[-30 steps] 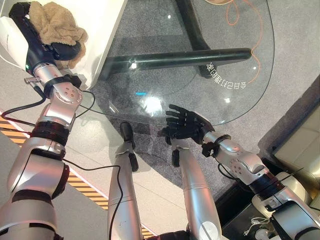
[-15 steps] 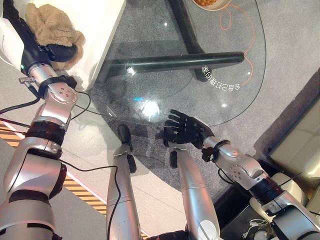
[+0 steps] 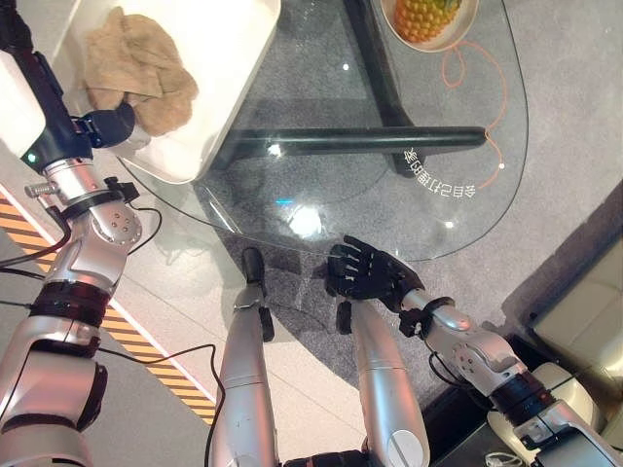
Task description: Wipe the table with a cloth and put it in the basket.
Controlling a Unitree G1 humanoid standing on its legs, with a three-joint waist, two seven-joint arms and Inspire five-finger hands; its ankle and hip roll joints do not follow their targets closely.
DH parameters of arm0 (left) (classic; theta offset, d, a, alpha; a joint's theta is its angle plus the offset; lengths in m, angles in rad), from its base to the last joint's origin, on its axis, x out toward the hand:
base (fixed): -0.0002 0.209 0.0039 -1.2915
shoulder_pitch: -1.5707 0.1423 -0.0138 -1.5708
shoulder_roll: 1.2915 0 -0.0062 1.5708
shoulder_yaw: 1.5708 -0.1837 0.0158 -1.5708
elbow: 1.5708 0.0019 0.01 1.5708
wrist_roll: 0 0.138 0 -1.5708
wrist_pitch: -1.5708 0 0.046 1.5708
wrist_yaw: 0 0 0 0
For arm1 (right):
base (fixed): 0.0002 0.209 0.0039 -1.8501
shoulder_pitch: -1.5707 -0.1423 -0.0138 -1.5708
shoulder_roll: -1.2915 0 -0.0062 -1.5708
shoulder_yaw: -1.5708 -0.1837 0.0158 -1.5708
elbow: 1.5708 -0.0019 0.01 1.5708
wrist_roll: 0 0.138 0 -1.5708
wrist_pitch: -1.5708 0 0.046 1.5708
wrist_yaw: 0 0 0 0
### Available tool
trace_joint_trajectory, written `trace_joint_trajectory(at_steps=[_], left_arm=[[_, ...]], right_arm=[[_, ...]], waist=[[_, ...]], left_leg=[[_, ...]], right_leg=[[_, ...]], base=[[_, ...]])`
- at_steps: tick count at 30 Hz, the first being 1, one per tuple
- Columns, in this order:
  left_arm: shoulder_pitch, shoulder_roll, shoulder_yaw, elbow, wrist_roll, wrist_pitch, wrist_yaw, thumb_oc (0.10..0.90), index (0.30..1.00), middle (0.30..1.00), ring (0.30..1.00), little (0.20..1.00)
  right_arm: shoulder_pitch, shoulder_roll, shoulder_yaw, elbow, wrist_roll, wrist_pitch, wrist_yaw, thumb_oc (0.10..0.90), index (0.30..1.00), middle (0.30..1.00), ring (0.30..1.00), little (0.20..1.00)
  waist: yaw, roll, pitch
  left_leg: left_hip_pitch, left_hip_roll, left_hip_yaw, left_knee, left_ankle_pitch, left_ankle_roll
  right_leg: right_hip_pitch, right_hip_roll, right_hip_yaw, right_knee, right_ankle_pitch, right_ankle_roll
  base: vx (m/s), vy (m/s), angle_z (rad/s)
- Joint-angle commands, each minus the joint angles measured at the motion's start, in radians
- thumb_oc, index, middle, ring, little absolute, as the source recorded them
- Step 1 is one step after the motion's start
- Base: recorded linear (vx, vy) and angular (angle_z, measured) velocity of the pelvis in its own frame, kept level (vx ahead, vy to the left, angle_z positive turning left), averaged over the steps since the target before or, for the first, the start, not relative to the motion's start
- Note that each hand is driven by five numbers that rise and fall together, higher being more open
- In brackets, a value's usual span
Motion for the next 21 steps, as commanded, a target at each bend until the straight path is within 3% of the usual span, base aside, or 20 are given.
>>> trace_joint_trajectory(at_steps=[1, 8, 15, 17, 19, 21], left_arm=[[0.027, 0.048, 0.113, -0.131, 0.097, -0.078, 0.086, 0.800, 0.900, 0.900, 0.900, 0.900], [0.223, -0.011, 0.180, -0.285, 0.097, -0.132, -0.035, 0.800, 0.900, 0.900, 0.900, 0.900], [0.463, -0.153, 0.171, -0.382, -0.015, -0.216, -0.229, 0.800, 0.900, 0.900, 0.900, 0.900], [0.531, -0.204, 0.148, -0.397, -0.019, -0.214, -0.292, 0.800, 0.900, 0.900, 0.900, 0.900], [0.571, -0.247, 0.124, -0.401, -0.112, -0.195, -0.371, 0.800, 0.900, 0.900, 0.900, 0.900], [0.613, -0.285, 0.098, -0.396, -0.097, -0.193, -0.407, 0.800, 0.900, 0.900, 0.900, 0.900]], right_arm=[[0.092, -0.002, -0.060, -0.170, -0.031, -0.062, 0.016, 0.800, 0.900, 0.900, 0.900, 0.900], [0.142, 0.015, -0.087, -0.163, -0.047, -0.071, 0.028, 0.800, 0.900, 0.900, 0.900, 0.900], [0.208, 0.048, -0.113, -0.088, -0.090, -0.096, 0.077, 0.800, 0.900, 0.900, 0.900, 0.900], [0.226, 0.064, -0.125, -0.039, -0.103, -0.105, 0.110, 0.800, 0.900, 0.900, 0.900, 0.900], [0.236, 0.079, -0.121, -0.004, -0.128, -0.108, 0.108, 0.800, 0.900, 0.900, 0.900, 0.900], [0.246, 0.092, -0.130, 0.031, -0.153, -0.100, 0.115, 0.800, 0.900, 0.900, 0.900, 0.900]], waist=[[0.040, 0.059, -0.019], [0.073, 0.072, -0.019], [0.105, 0.074, -0.019], [0.116, 0.072, -0.019], [0.126, 0.068, -0.019], [0.132, 0.070, -0.019]], left_leg=[[0.084, -0.095, 0.063, -0.033, -0.079, 0.088], [0.165, -0.105, 0.041, -0.062, -0.063, 0.075], [0.298, -0.111, 0.009, -0.098, -0.046, 0.052], [0.362, -0.112, -0.004, -0.118, -0.042, 0.044], [0.415, -0.113, -0.012, -0.132, -0.040, 0.039], [0.467, -0.112, -0.021, -0.155, -0.030, 0.032]], right_leg=[[0.044, 0.064, -0.037, -0.069, 0.038, 0.003], [0.130, 0.072, -0.059, -0.055, -0.008, -0.009], [0.276, 0.077, -0.067, -0.072, -0.040, -0.016], [0.348, 0.072, -0.071, -0.091, -0.046, -0.013], [0.412, 0.065, -0.077, -0.110, -0.050, -0.013], [0.475, 0.060, -0.086, -0.136, -0.046, -0.014]], base=[[-0.03, -0.101, 0.16], [-0.03, -0.109, 0.06], [-0.03, -0.127, 0.06], [-0.01, -0.183, 0.02], [-0.01, -0.177, 0.05], [0.00, -0.145, 0.11]])
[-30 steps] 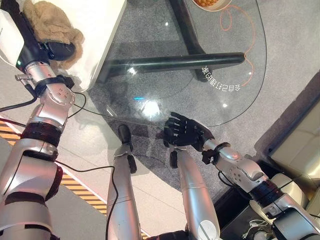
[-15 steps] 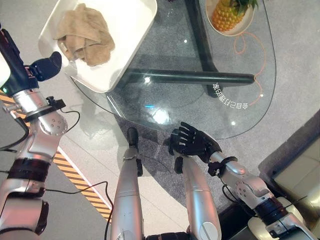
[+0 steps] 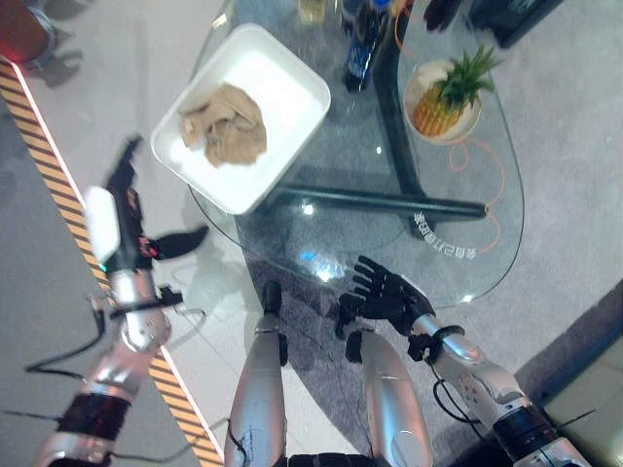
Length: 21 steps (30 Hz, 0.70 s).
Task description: Wipe the table with a cloth and put it in the basket.
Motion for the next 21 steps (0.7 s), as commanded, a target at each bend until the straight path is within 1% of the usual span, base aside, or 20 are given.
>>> trace_joint_trajectory(at_steps=[1, 2, 3, 4, 7, 9, 10, 12, 14, 16, 17, 18, 19, 20, 21], left_arm=[[0.006, -0.034, -0.004, -0.083, -0.057, -0.050, -0.060, 0.800, 0.900, 0.900, 0.900, 0.900], [0.034, -0.062, -0.022, -0.073, -0.090, -0.040, -0.092, 0.800, 0.900, 0.900, 0.900, 0.900], [0.047, -0.071, -0.031, -0.066, -0.100, -0.038, -0.105, 0.800, 0.900, 0.900, 0.900, 0.900], [0.079, -0.085, -0.055, -0.041, -0.119, -0.036, -0.136, 0.800, 0.900, 0.900, 0.900, 0.900], [0.130, -0.111, -0.093, 0.020, -0.150, -0.018, -0.196, 0.800, 0.900, 0.900, 0.900, 0.900], [0.166, -0.147, -0.144, 0.137, -0.161, -0.012, -0.255, 0.800, 0.900, 0.900, 0.900, 0.900], [0.176, -0.162, -0.166, 0.183, -0.169, -0.018, -0.266, 0.800, 0.900, 0.900, 0.900, 0.900], [0.182, -0.177, -0.186, 0.225, -0.166, -0.024, -0.270, 0.800, 0.900, 0.900, 0.900, 0.900], [0.186, -0.200, -0.221, 0.309, -0.183, 0.004, -0.309, 0.800, 0.900, 0.900, 0.900, 0.900], [0.180, -0.237, -0.236, 0.400, -0.192, 0.011, -0.328, 0.800, 0.900, 0.900, 0.900, 0.900], [0.174, -0.258, -0.246, 0.465, -0.193, 0.040, -0.361, 0.800, 0.900, 0.900, 0.900, 0.900], [0.171, -0.268, -0.248, 0.496, -0.193, 0.037, -0.375, 0.800, 0.900, 0.900, 0.900, 0.900], [0.163, -0.288, -0.255, 0.554, -0.201, 0.060, -0.418, 0.800, 0.900, 0.900, 0.900, 0.900], [0.159, -0.294, -0.258, 0.573, -0.204, 0.077, -0.438, 0.800, 0.900, 0.900, 0.900, 0.900], [0.149, -0.305, -0.267, 0.627, -0.217, 0.095, -0.474, 0.800, 0.900, 0.900, 0.900, 0.900]], right_arm=[[0.061, 0.023, -0.039, -0.043, -0.048, -0.041, 0.049, 0.800, 0.900, 0.900, 0.900, 0.900], [0.076, 0.033, -0.039, -0.026, -0.073, -0.039, 0.047, 0.800, 0.900, 0.900, 0.900, 0.900], [0.084, 0.037, -0.038, -0.014, -0.086, -0.041, 0.048, 0.800, 0.900, 0.900, 0.900, 0.900], [0.106, 0.046, -0.038, 0.011, -0.108, -0.038, 0.058, 0.800, 0.900, 0.900, 0.900, 0.900], [0.142, 0.060, -0.039, 0.052, -0.123, -0.027, 0.072, 0.800, 0.900, 0.900, 0.900, 0.900], [0.167, 0.075, -0.034, 0.132, -0.159, -0.009, 0.091, 0.800, 0.900, 0.900, 0.900, 0.900], [0.172, 0.078, -0.030, 0.170, -0.182, 0.003, 0.088, 0.800, 0.900, 0.900, 0.900, 0.900], [0.173, 0.081, -0.026, 0.216, -0.194, 0.000, 0.094, 0.800, 0.900, 0.900, 0.900, 0.900], [0.169, 0.092, -0.026, 0.322, -0.215, 0.005, 0.101, 0.800, 0.900, 0.900, 0.900, 0.900], [0.159, 0.108, -0.018, 0.432, -0.240, 0.000, 0.097, 0.800, 0.900, 0.900, 0.900, 0.900], [0.148, 0.115, -0.013, 0.514, -0.285, -0.007, 0.088, 0.800, 0.900, 0.900, 0.900, 0.900], [0.142, 0.118, -0.010, 0.552, -0.308, -0.018, 0.087, 0.800, 0.900, 0.900, 0.900, 0.900], [0.131, 0.125, -0.001, 0.625, -0.365, -0.032, 0.079, 0.800, 0.900, 0.900, 0.900, 0.900], [0.127, 0.127, 0.002, 0.648, -0.380, -0.032, 0.077, 0.800, 0.900, 0.900, 0.900, 0.900], [0.117, 0.134, 0.007, 0.707, -0.405, -0.035, 0.080, 0.800, 0.900, 0.900, 0.900, 0.900]], waist=[[0.001, 0.031, -0.021], [0.001, 0.033, -0.039], [0.001, 0.034, -0.048], [0.000, 0.036, -0.073], [-0.003, 0.035, -0.115], [-0.010, 0.032, -0.167], [-0.013, 0.031, -0.186], [-0.015, 0.031, -0.202], [-0.018, 0.029, -0.233], [-0.020, 0.030, -0.260], [-0.020, 0.030, -0.280], [-0.020, 0.031, -0.287], [-0.020, 0.033, -0.306], [-0.021, 0.033, -0.313], [-0.023, 0.036, -0.327]], left_leg=[[0.070, -0.108, 0.008, 0.035, -0.066, 0.078], [0.091, -0.105, 0.003, 0.021, -0.059, 0.074], [0.102, -0.104, 0.000, 0.015, -0.058, 0.072], [0.128, -0.100, -0.003, -0.001, -0.055, 0.067], [0.172, -0.090, -0.004, -0.031, -0.048, 0.060], [0.227, -0.081, -0.003, -0.071, -0.043, 0.052], [0.246, -0.077, -0.002, -0.084, -0.041, 0.051], [0.263, -0.074, 0.000, -0.092, -0.041, 0.050], [0.288, -0.070, 0.001, -0.104, -0.043, 0.049], [0.311, -0.064, 0.006, -0.118, -0.044, 0.050], [0.329, -0.060, 0.009, -0.128, -0.045, 0.050], [0.337, -0.059, 0.010, -0.131, -0.046, 0.050], [0.351, -0.057, 0.013, -0.139, -0.048, 0.050], [0.357, -0.056, 0.014, -0.141, -0.049, 0.051], [0.370, -0.054, 0.014, -0.148, -0.051, 0.051]], right_leg=[[0.144, 0.058, -0.043, -0.106, 0.032, 0.000], [0.173, 0.057, -0.048, -0.127, 0.036, -0.002], [0.187, 0.057, -0.049, -0.136, 0.037, -0.003], [0.223, 0.056, -0.053, -0.161, 0.040, -0.004], [0.282, 0.058, -0.052, -0.203, 0.045, -0.005], [0.346, 0.060, -0.050, -0.251, 0.050, -0.002], [0.367, 0.059, -0.048, -0.267, 0.053, -0.001], [0.385, 0.057, -0.049, -0.279, 0.056, 0.000], [0.407, 0.053, -0.046, -0.295, 0.061, 0.005], [0.426, 0.051, -0.043, -0.313, 0.068, 0.008], [0.442, 0.049, -0.042, -0.325, 0.072, 0.011], [0.449, 0.049, -0.040, -0.331, 0.075, 0.013], [0.460, 0.048, -0.035, -0.342, 0.079, 0.015], [0.464, 0.047, -0.034, -0.345, 0.080, 0.016], [0.473, 0.046, -0.029, -0.351, 0.083, 0.019]], base=[[0.02, -0.134, 0.14], [0.03, -0.119, 0.10], [0.06, -0.124, 0.06], [0.06, -0.103, 0.02], [0.07, -0.102, 0.03], [0.11, -0.077, 0.03], [0.08, -0.034, 0.03], [0.05, -0.011, 0.01], [0.06, -0.005, 0.02], [0.07, 0.009, 0.09], [0.08, 0.013, 0.01], [0.09, 0.021, -0.02], [0.06, 0.023, -0.04], [0.07, 0.035, -0.02], [0.05, 0.034, -0.04]])
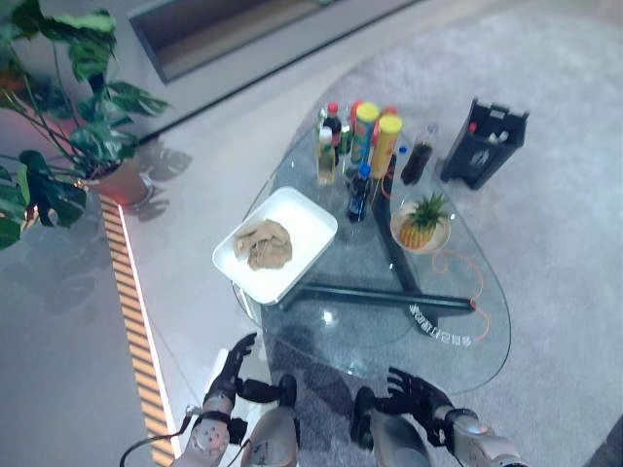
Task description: Wipe the table with a cloth and put it in the basket.
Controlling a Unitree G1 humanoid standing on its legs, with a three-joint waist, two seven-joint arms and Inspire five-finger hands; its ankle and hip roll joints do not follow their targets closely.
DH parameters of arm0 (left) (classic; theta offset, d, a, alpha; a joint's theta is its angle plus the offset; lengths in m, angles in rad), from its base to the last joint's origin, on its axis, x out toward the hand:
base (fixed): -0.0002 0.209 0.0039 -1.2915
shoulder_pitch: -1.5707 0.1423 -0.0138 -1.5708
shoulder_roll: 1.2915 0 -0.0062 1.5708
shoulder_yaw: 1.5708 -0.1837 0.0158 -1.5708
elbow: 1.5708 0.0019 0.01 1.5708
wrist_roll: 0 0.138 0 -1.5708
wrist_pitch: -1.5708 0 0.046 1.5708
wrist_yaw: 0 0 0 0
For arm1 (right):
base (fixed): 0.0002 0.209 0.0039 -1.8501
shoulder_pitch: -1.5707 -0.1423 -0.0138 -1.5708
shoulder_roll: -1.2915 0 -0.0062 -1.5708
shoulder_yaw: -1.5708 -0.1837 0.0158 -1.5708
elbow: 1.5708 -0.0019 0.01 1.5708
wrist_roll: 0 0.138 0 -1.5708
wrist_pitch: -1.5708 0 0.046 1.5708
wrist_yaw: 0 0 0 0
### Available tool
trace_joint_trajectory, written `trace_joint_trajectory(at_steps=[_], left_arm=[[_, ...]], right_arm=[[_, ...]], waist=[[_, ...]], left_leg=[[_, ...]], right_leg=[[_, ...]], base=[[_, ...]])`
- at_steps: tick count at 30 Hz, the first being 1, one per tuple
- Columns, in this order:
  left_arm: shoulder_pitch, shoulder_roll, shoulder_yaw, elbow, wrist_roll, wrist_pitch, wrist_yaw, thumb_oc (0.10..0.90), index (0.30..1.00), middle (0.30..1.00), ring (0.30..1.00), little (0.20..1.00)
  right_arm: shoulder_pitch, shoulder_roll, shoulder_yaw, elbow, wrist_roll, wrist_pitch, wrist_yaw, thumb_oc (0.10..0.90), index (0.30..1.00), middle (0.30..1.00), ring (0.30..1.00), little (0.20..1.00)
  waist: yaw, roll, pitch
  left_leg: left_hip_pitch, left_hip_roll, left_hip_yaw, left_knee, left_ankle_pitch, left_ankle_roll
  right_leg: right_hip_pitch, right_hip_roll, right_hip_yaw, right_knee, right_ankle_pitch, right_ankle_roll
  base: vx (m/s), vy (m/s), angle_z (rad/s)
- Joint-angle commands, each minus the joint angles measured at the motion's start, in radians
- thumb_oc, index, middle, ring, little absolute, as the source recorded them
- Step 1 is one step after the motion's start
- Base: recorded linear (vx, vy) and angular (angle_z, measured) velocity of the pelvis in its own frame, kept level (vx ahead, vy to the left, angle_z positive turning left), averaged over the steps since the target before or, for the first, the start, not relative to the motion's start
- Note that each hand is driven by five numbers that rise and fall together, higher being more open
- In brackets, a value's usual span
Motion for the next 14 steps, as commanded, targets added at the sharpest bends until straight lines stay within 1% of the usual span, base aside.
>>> trace_joint_trajectory(at_steps=[1, 3, 4, 8, 11, 14], left_arm=[[-0.018, -0.011, -0.005, 0.029, -0.060, 0.004, -0.092, 0.800, 0.900, 0.900, 0.900, 0.900], [-0.032, -0.022, -0.008, 0.077, -0.081, 0.013, -0.125, 0.800, 0.900, 0.900, 0.900, 0.900], [-0.044, -0.045, -0.007, 0.142, -0.116, 0.014, -0.168, 0.800, 0.900, 0.900, 0.900, 0.900], [-0.058, -0.070, 0.003, 0.199, -0.151, 0.011, -0.179, 0.800, 0.900, 0.900, 0.900, 0.900], [-0.066, -0.079, 0.003, 0.226, -0.136, 0.004, -0.189, 0.800, 0.900, 0.900, 0.900, 0.900], [-0.072, -0.077, 0.009, 0.242, -0.135, 0.003, -0.197, 0.800, 0.900, 0.900, 0.900, 0.900]], right_arm=[[-0.015, -0.005, 0.041, 0.047, -0.101, -0.043, 0.019, 0.800, 0.900, 0.900, 0.900, 0.900], [-0.024, 0.006, 0.034, 0.106, -0.103, -0.046, 0.029, 0.800, 0.900, 0.900, 0.900, 0.900], [-0.032, 0.026, 0.019, 0.172, -0.095, -0.061, 0.033, 0.800, 0.900, 0.900, 0.900, 0.900], [-0.034, 0.052, -0.009, 0.229, -0.088, -0.072, 0.050, 0.800, 0.900, 0.900, 0.900, 0.900], [-0.035, 0.063, -0.008, 0.253, -0.129, -0.095, 0.050, 0.800, 0.900, 0.900, 0.900, 0.900], [-0.035, 0.068, -0.014, 0.265, -0.117, -0.084, 0.057, 0.800, 0.900, 0.900, 0.900, 0.900]], waist=[[-0.018, -0.019, -0.032], [-0.020, -0.014, -0.046], [-0.025, -0.008, -0.063], [-0.031, 0.002, -0.084], [-0.034, 0.008, -0.098], [-0.035, 0.011, -0.109]], left_leg=[[0.002, -0.057, 0.017, 0.038, -0.048, 0.029], [0.020, -0.056, 0.017, 0.020, -0.048, 0.031], [0.042, -0.054, 0.020, -0.003, -0.045, 0.032], [0.072, -0.054, 0.020, -0.040, -0.042, 0.033], [0.084, -0.056, 0.021, -0.057, -0.041, 0.034], [0.093, -0.058, 0.022, -0.067, -0.043, 0.039]], right_leg=[[0.098, 0.033, 0.012, -0.162, 0.110, 0.007], [0.110, 0.032, 0.016, -0.174, 0.114, 0.011], [0.123, 0.030, 0.023, -0.190, 0.121, 0.017], [0.143, 0.026, 0.030, -0.217, 0.130, 0.025], [0.151, 0.022, 0.034, -0.228, 0.134, 0.032], [0.152, 0.019, 0.034, -0.228, 0.133, 0.036]], base=[[0.06, 0.050, -0.05], [0.05, 0.062, -0.09], [0.06, 0.072, -0.12], [0.05, 0.049, -0.09], [0.04, 0.028, -0.04], [0.01, 0.007, -0.01]])
